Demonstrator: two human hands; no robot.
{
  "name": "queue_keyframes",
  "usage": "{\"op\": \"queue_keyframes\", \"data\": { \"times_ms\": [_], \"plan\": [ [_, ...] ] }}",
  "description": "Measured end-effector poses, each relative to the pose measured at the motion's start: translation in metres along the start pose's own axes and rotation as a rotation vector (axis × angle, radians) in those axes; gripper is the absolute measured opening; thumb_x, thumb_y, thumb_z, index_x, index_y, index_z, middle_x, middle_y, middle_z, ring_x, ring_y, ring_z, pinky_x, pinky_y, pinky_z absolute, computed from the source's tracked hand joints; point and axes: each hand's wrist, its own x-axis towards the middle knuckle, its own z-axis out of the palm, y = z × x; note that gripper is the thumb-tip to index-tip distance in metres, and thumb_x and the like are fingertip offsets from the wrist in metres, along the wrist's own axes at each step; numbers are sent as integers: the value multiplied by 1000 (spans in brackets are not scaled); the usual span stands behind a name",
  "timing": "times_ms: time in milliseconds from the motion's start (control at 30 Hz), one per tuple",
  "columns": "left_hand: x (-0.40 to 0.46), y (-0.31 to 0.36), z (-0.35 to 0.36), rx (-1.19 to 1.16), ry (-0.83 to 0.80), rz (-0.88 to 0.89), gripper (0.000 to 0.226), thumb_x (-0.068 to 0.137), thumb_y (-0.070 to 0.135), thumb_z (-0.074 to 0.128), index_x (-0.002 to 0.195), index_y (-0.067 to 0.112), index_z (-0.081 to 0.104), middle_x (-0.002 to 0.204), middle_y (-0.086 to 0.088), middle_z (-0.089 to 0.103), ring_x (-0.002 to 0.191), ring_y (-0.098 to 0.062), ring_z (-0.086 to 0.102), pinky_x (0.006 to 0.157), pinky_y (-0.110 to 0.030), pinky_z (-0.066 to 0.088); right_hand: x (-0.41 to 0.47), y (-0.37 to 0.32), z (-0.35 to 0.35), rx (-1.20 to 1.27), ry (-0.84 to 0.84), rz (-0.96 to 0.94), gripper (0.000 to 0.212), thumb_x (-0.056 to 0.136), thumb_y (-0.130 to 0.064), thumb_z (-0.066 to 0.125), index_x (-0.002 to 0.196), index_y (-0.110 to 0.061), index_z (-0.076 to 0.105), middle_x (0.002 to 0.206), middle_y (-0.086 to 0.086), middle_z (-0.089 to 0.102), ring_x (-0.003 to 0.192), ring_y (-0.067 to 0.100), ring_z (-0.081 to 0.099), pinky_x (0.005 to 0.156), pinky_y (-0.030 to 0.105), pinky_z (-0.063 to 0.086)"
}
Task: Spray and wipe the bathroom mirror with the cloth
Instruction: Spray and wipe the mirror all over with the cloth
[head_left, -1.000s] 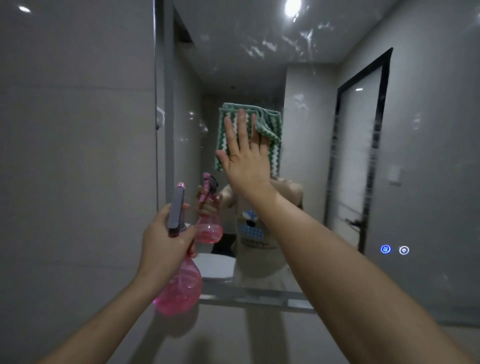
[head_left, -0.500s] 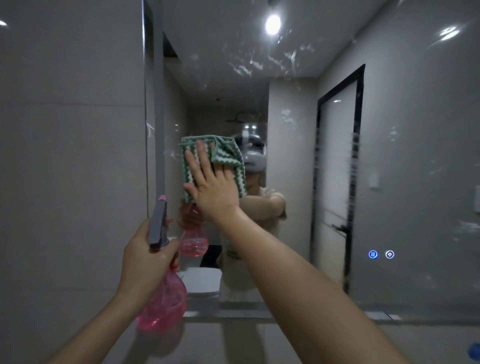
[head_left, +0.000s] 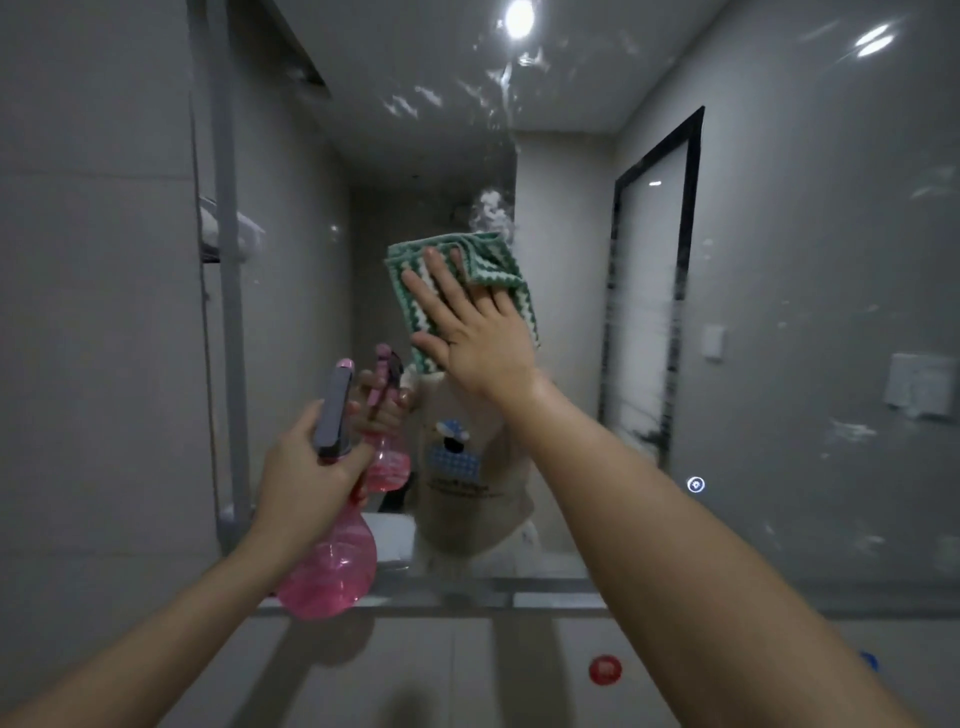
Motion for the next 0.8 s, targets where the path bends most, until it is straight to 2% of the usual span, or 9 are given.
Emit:
{"op": "queue_keyframes", "data": {
  "times_ms": [133, 200, 300, 400, 467, 567, 667, 733, 800],
  "plan": [
    [-10, 12, 31, -1, -46, -5, 31, 82, -4, 61, 88, 26, 54, 59, -6, 57, 48, -18, 57, 47, -26, 50, -28, 42, -12, 5, -39, 65, 63, 100, -55, 15, 149, -32, -18, 158, -4, -20, 139, 26, 28, 109, 35, 21],
    [-12, 20, 46, 9, -48, 4, 29, 81, -3, 62, 89, 24, 55, 60, -4, 57, 50, -18, 57, 48, -27, 48, -41, 61, -15, 9, -64, 81, 63, 100, -55, 15, 148, -33, -20, 157, -4, -23, 141, 26, 25, 110, 35, 20],
    [-18, 32, 66, 32, -54, 20, 32, 81, -2, 63, 83, 27, 52, 61, -1, 54, 53, -15, 54, 46, -17, 45, -60, 88, -15, -1, -62, 101, 62, 99, -55, 13, 143, -33, -26, 157, -4, -25, 143, 27, 20, 112, 37, 18],
    [-25, 40, 80, 25, -83, 7, 31, 82, -3, 63, 83, 26, 51, 62, -1, 53, 52, -16, 53, 43, -17, 44, -79, 111, -14, -18, -39, 141, 61, 99, -55, 13, 139, -34, -28, 152, -7, -31, 146, 26, 12, 111, 38, 17],
    [-30, 45, 88, 25, -93, 3, 31, 81, -4, 63, 82, 25, 50, 62, -2, 53, 51, -16, 54, 42, -14, 43, -90, 123, -15, -16, -40, 168, 61, 99, -55, 14, 139, -35, -28, 147, -8, -34, 147, 24, 5, 111, 37, 16],
    [-34, 52, 97, 38, -108, 16, 34, 81, -6, 62, 81, 26, 50, 61, -1, 53, 44, -8, 54, 42, -13, 42, -102, 136, -12, -8, -25, 193, 59, 97, -57, 9, 140, -35, -25, 147, -8, -33, 147, 23, 6, 109, 36, 15],
    [-39, 54, 102, 42, -120, 3, 27, 80, -6, 63, 81, 18, 51, 57, 3, 52, 41, -1, 53, 39, -10, 39, -112, 146, -5, -13, 17, 245, 61, 93, -58, 3, 146, -33, -12, 154, -5, -17, 146, 17, -5, 106, 35, 13],
    [-41, 53, 102, 30, -141, -20, 24, 80, -5, 64, 81, 15, 51, 49, 4, 55, 38, -4, 51, 39, -13, 40, -115, 147, -3, -6, 23, 281, 62, 94, -58, 5, 148, -30, -6, 156, -4, -12, 144, 15, -7, 106, 35, 12],
    [-40, 52, 97, 15, -153, -25, 26, 80, -5, 64, 79, 17, 50, 47, 10, 57, 37, -6, 50, 39, -18, 43, -114, 144, -1, 15, 22, 303, 63, 93, -57, 4, 148, -29, -10, 154, -4, -17, 143, 14, -12, 109, 37, 10]
  ]
}}
